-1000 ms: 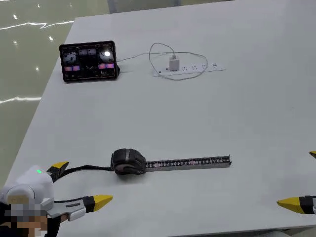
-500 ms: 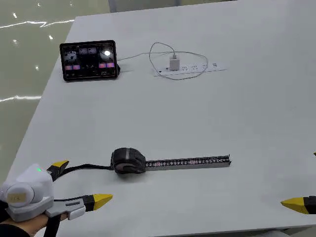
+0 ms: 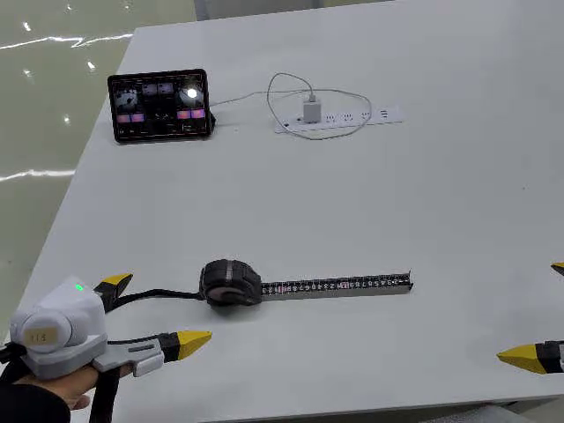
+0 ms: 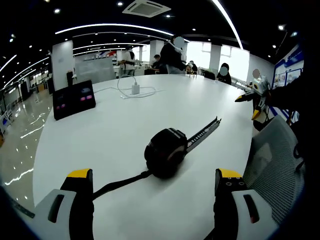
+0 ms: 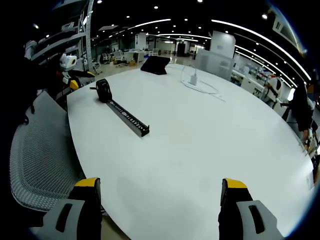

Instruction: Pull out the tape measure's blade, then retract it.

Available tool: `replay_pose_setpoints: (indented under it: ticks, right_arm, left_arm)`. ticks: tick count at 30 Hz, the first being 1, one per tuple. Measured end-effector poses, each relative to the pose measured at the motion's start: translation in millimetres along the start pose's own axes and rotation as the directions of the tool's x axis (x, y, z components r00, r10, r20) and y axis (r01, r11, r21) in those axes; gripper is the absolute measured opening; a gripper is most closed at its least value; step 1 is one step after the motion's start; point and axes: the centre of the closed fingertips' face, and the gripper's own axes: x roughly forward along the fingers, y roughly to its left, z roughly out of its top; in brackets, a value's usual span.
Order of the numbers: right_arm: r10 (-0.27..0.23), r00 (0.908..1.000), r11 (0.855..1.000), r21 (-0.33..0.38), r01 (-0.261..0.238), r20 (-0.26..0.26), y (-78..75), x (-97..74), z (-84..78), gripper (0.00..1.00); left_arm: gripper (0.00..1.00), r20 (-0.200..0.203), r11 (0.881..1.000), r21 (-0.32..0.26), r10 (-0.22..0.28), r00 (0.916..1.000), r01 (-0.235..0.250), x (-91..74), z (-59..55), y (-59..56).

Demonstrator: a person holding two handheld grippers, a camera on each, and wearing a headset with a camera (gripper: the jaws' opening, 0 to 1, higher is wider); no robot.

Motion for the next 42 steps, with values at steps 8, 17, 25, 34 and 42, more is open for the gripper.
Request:
replay_pose_setpoints:
  ticks: [8,17,25,34,42]
  right_arm:
    - [0.038,0.999,0.999,-0.031,-0.039,-0.022,2.9,9.4,4.6,0.99]
    - [0.063,0.9967,0.993,-0.094,-0.068,-0.051,2.6,15.8,10.1,0.99]
    - [0.104,0.9911,0.978,-0.172,-0.117,-0.083,3.2,23.7,25.8,0.99]
    - [0.135,0.9852,0.964,-0.215,-0.155,-0.106,-0.3,29.6,37.4,0.99]
    - [0.166,0.9759,0.949,-0.246,-0.197,-0.142,4.4,37.5,40.1,0.99]
  left_arm:
    - [0.99,-0.025,1.0,0.006,-0.005,0.9997,0.005,16.2,-2.4,-8.6]
    - [0.99,-0.016,0.998,-0.056,-0.026,0.9995,0.025,28.2,5.5,-26.9]
    - [0.99,-0.018,0.999,-0.05,0.007,0.9998,-0.007,37.1,13.4,-31.1]
    - [0.99,-0.041,0.999,-0.037,0.018,0.999,-0.02,43.0,12.3,-38.9]
    - [0.99,-0.043,0.994,-0.069,0.081,0.9958,-0.084,49.2,14.9,-36.5]
